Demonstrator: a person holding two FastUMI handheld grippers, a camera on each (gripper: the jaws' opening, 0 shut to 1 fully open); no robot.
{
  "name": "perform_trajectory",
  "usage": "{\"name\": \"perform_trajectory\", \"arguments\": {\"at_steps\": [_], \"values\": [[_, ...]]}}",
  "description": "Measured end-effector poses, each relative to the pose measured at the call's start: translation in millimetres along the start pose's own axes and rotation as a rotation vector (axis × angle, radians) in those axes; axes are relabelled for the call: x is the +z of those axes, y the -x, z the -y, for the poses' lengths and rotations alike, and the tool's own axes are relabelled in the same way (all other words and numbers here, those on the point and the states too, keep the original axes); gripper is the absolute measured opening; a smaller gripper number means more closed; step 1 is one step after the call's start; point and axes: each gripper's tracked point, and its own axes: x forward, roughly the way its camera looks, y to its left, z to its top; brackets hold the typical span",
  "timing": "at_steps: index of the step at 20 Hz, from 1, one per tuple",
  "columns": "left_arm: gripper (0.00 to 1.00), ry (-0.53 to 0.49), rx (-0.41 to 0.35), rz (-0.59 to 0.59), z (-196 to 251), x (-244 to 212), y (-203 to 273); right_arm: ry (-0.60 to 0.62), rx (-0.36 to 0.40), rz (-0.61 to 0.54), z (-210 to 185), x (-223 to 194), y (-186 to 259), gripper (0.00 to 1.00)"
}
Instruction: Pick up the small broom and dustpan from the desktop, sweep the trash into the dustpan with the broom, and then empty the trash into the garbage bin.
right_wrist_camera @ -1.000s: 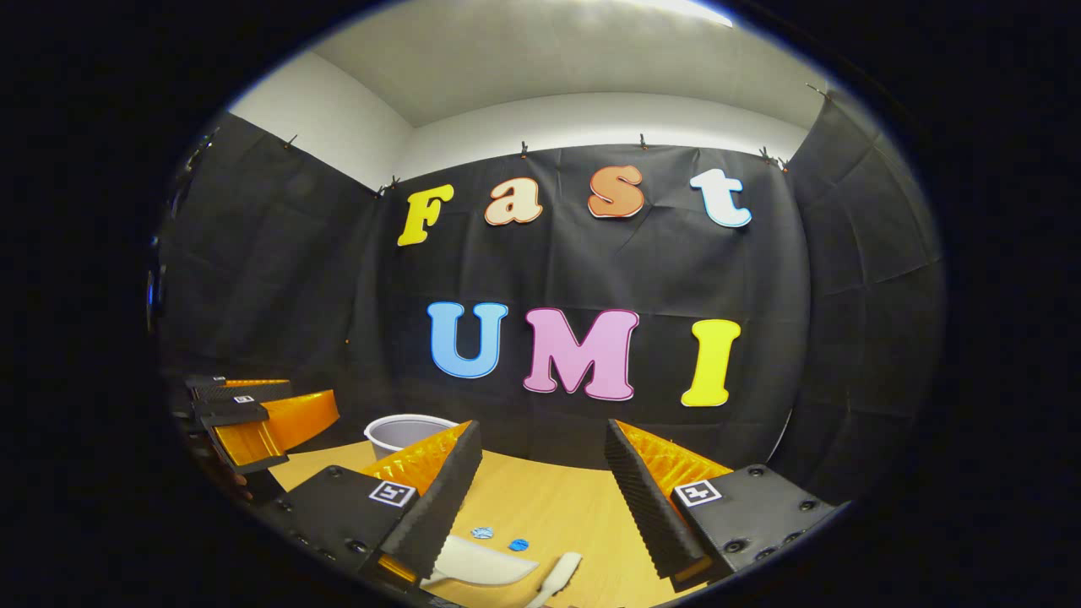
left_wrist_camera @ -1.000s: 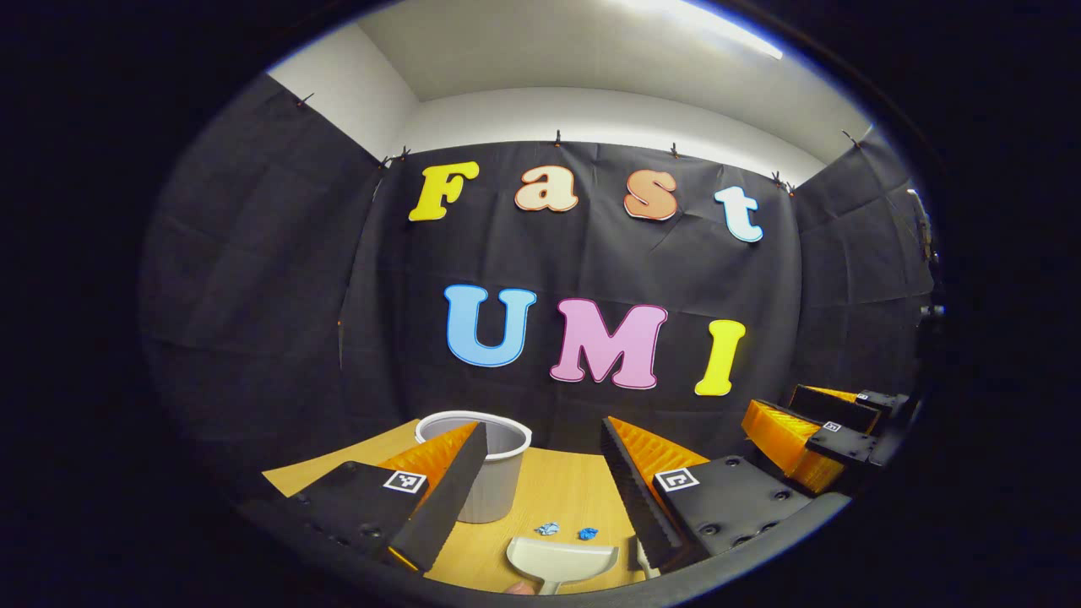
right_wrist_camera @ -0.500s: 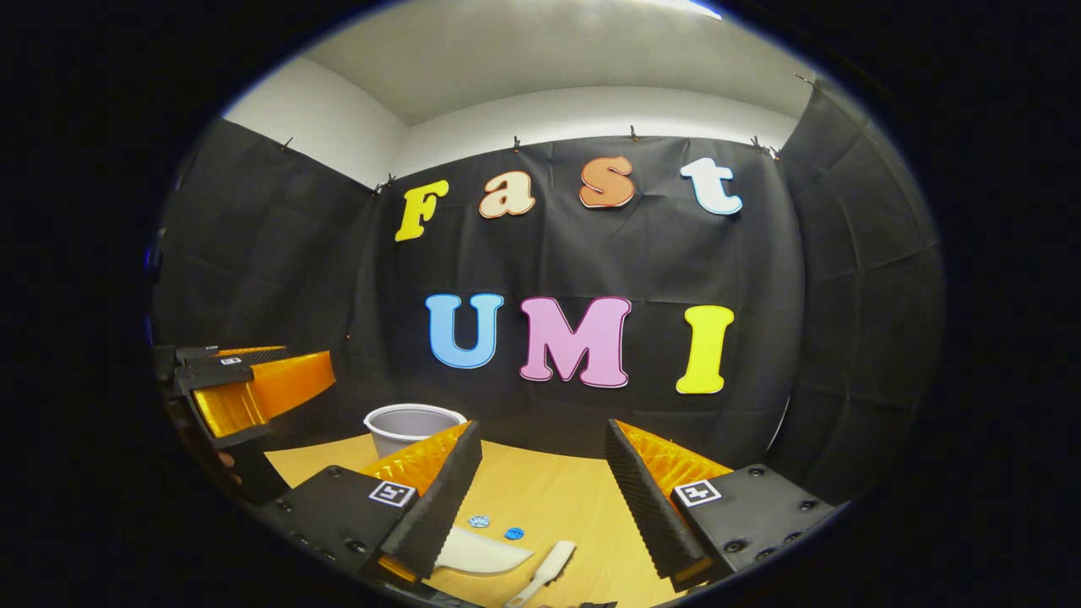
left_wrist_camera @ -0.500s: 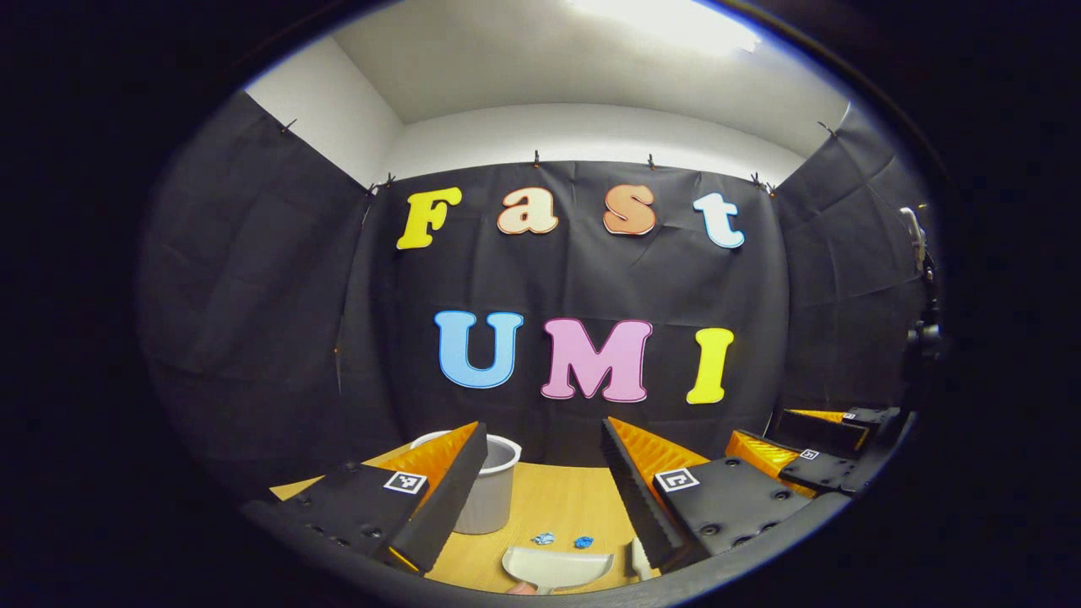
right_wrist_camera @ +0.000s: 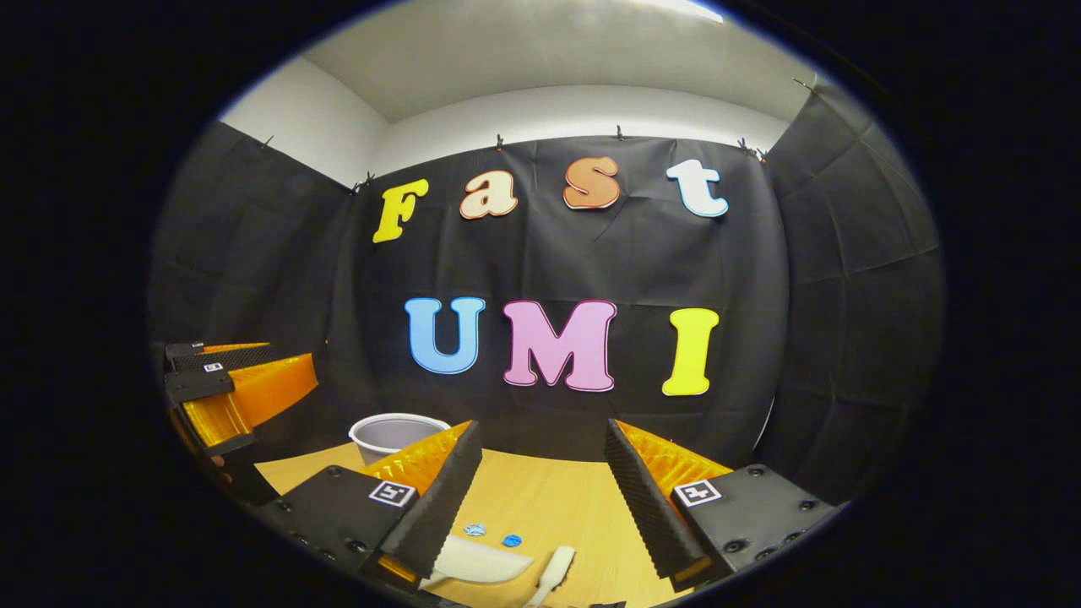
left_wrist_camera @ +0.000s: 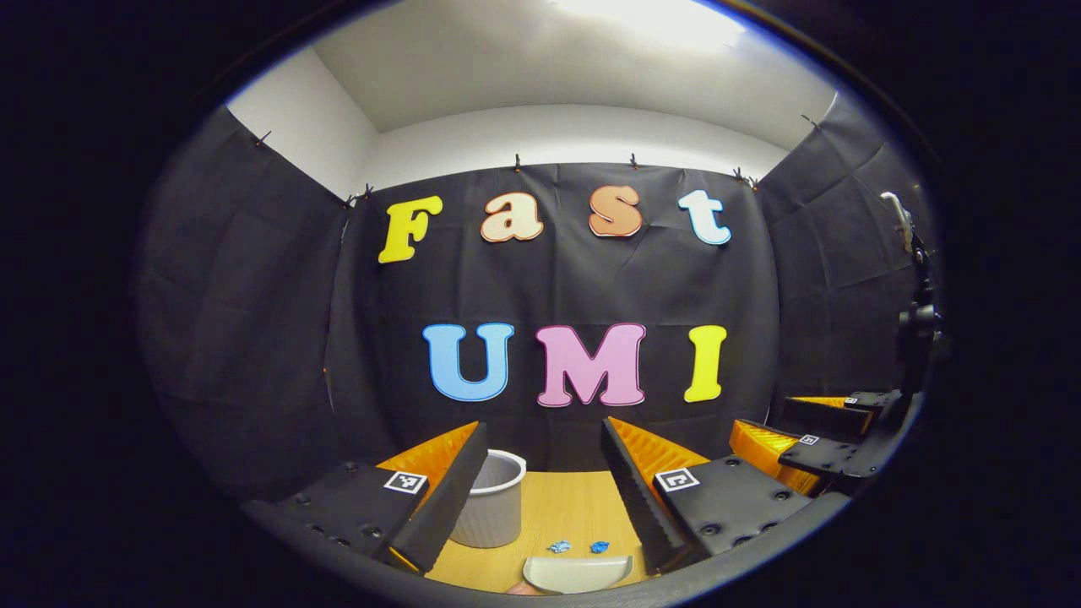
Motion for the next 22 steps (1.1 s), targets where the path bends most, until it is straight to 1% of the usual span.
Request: {"name": "perform_trajectory", "arguments": {"at_steps": [4,5,6,10,11,12,13,14,15,16,17,18,20,22], "values": [[0.81,-0.005,-0.010,-0.006,-3,-3,-4,0.009,0.010,0.005,-11,0,-3,0.92],[0.81,-0.003,-0.014,-0.006,-2,-2,-5,0.014,0.013,-0.002,-13,-3,-3,0.95],[0.80,0.001,-0.020,-0.006,-1,-2,-6,0.017,0.018,-0.010,-15,-6,-3,0.92],[0.80,0.022,-0.026,-0.010,-2,-6,-12,0.014,0.024,-0.046,-20,-21,-11,0.92],[0.80,0.038,-0.027,-0.022,-1,-12,-14,0.010,0.025,-0.053,-21,-23,-13,0.92],[0.80,0.052,-0.032,-0.038,0,-18,-15,0.008,0.023,-0.055,-21,-24,-15,0.95],[0.80,0.062,-0.033,-0.056,-1,-23,-17,0.008,0.023,-0.061,-22,-26,-16,0.92],[0.80,0.066,-0.033,-0.072,-3,-28,-19,0.012,0.022,-0.064,-23,-29,-19,0.92],[0.81,0.068,-0.036,-0.094,-3,-34,-22,0.017,0.023,-0.071,-23,-31,-22,0.95],[0.81,0.069,-0.044,-0.126,-2,-43,-25,0.021,0.022,-0.079,-22,-34,-23,0.92],[0.80,0.068,-0.051,-0.158,0,-53,-27,0.022,0.012,-0.090,-19,-37,-25,0.95],[0.81,0.065,-0.062,-0.190,3,-65,-30,0.019,0.006,-0.103,-15,-43,-26,0.92],[0.81,0.058,-0.086,-0.278,7,-94,-35,0.006,-0.013,-0.148,-7,-58,-29,0.92],[0.81,0.074,-0.124,-0.360,15,-118,-39,-0.015,-0.041,-0.189,1,-71,-30,0.92]]}}
